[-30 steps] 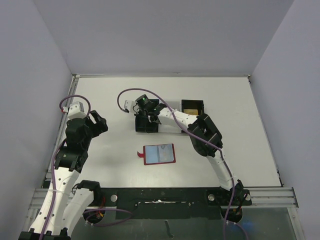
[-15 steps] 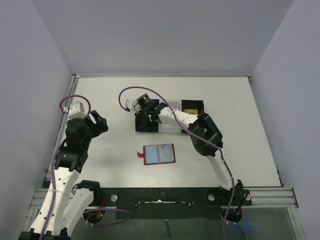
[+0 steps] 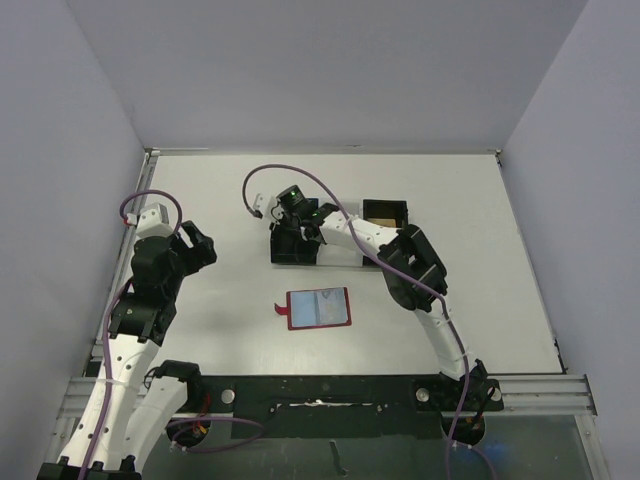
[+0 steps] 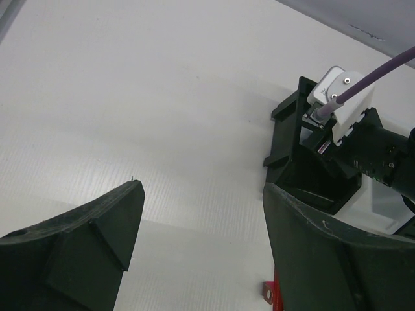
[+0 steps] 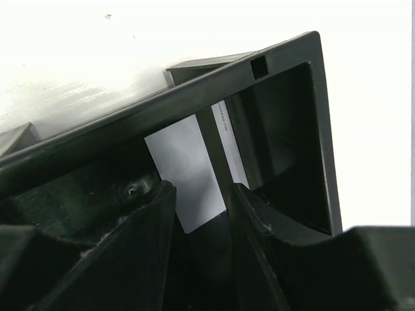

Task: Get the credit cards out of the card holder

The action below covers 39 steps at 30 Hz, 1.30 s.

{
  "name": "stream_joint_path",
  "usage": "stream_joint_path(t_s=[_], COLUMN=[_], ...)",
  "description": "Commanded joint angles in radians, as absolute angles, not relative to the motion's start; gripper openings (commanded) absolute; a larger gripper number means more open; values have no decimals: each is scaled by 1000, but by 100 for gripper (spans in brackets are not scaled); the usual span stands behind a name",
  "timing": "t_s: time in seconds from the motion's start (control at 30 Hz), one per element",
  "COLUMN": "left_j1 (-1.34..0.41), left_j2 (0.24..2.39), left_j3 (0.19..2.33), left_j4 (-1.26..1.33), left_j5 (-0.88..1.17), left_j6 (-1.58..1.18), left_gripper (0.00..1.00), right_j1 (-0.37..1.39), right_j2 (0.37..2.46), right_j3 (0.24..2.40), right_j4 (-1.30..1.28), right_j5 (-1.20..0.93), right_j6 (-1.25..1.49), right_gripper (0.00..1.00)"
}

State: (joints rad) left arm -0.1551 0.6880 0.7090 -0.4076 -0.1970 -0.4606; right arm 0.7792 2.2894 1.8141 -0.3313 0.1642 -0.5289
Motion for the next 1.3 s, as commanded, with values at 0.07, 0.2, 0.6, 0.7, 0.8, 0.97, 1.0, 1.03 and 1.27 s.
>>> stream_joint_path(t_s=[0.07, 0.2, 0.6, 0.7, 0.8, 0.97, 1.0, 1.03, 1.27], left_j1=[-150, -150, -150, -150, -150, -150, -150, -150, -150], left_j2=[673, 676, 669, 667, 667, 669, 669, 668, 672], left_j3=[715, 716, 716, 715, 716, 715, 716, 715, 716], left_j4=[-355, -356, -359, -358, -357, -357, -357, -356, -356], left_j5=[-181, -178, -185, -183, -181, -181, -181, -182, -183], left_j6=[-446, -446, -445, -444, -443, -443, -443, -443, -443], left_gripper=[74, 74, 74, 74, 74, 74, 74, 74, 74], right_j1=[775, 771, 759, 758, 759, 761, 761, 761, 762], right_j2=[2206, 2214, 2275, 2300, 2306, 2315, 2316, 2316, 2363], right_j3=[1823, 1819, 1881, 1910, 1903, 1906, 1904, 1900, 1945], right_j4=[-311, -295, -334, -364, -364, -378, -379, -376, -406], right_j5=[71, 92, 131, 146, 138, 124, 122, 121, 125], right_j6=[-424, -290, 99, 131, 149, 179, 185, 189, 189], right_gripper=[37, 27, 11, 10, 10, 11, 11, 11, 12])
